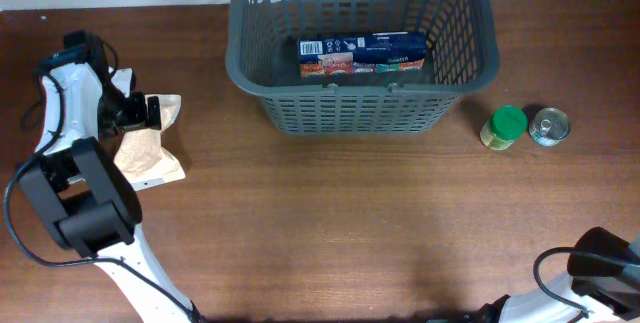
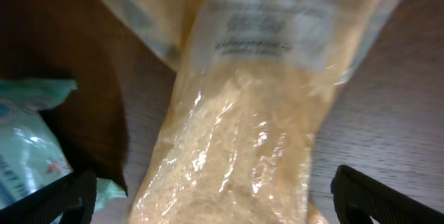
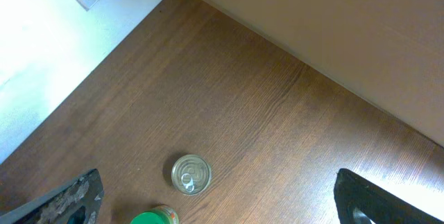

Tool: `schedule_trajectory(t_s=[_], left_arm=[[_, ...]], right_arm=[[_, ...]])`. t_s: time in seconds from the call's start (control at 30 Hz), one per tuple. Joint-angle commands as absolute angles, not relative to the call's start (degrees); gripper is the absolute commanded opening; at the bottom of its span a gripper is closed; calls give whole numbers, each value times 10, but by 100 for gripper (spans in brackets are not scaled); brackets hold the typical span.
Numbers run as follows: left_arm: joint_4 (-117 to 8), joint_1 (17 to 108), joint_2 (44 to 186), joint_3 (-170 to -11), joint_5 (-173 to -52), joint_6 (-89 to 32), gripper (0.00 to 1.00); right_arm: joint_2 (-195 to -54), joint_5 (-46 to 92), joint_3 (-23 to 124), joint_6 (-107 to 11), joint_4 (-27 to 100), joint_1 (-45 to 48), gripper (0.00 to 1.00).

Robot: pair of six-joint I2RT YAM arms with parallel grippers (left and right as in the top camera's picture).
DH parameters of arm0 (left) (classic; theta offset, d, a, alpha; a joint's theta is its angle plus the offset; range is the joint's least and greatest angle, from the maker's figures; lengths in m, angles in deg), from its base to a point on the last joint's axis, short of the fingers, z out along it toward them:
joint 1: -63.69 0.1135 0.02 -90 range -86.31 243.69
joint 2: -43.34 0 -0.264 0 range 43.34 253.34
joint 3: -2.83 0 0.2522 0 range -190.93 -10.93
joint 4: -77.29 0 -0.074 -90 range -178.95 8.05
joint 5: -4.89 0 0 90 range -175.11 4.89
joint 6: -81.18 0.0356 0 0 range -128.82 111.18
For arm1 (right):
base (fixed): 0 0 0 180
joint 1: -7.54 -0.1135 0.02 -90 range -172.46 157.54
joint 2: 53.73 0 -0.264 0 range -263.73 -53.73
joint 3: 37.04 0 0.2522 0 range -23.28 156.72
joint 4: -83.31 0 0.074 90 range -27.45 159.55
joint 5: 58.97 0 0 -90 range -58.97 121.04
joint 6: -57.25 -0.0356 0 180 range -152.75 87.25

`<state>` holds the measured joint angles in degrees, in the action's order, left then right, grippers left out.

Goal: Pack container
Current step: 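Grasp the beige snack pouch with the left gripper and lift, then place the beige pouch into the basket and release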

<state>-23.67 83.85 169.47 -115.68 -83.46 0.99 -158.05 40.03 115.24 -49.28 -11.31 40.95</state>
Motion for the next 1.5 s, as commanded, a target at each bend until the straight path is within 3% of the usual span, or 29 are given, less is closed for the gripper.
schedule_trajectory(t_s=[0.0,0.33,0.47,0.53,0.63,0.7,0.87,1.1,1.2,1.27,1.47], left_arm=[[-248,847,1701,-1124,-854,34,100],[-279,847,1705,-1084,-873,78,99],[-281,847,1727,-1081,-873,78,92],[-280,847,1732,-1081,-873,77,76],[-274,847,1732,-1090,-873,77,27],[-250,847,1732,-1114,-873,77,2],[-160,846,1732,-1232,-873,70,2],[30,791,1732,-1643,-927,67,2],[33,734,1732,-1806,-933,75,2],[14,679,1732,-1902,-933,141,2],[-83,502,1700,-1906,-932,407,2]], right_arm=[[-1584,407,1152,-497,-113,410,99],[-1584,407,1152,-497,-113,410,99],[-1584,408,1152,-497,-113,410,99],[-1584,408,1152,-497,-113,410,99],[-1584,407,1152,-497,-113,410,99],[-1584,407,1152,-497,-113,410,99],[-1584,407,1152,-497,-113,410,99],[-1584,407,1152,-497,-113,410,99],[-1584,407,1152,-497,-113,410,99],[-1584,408,1152,-497,-113,410,99],[-1584,407,1152,-497,-113,410,99]])
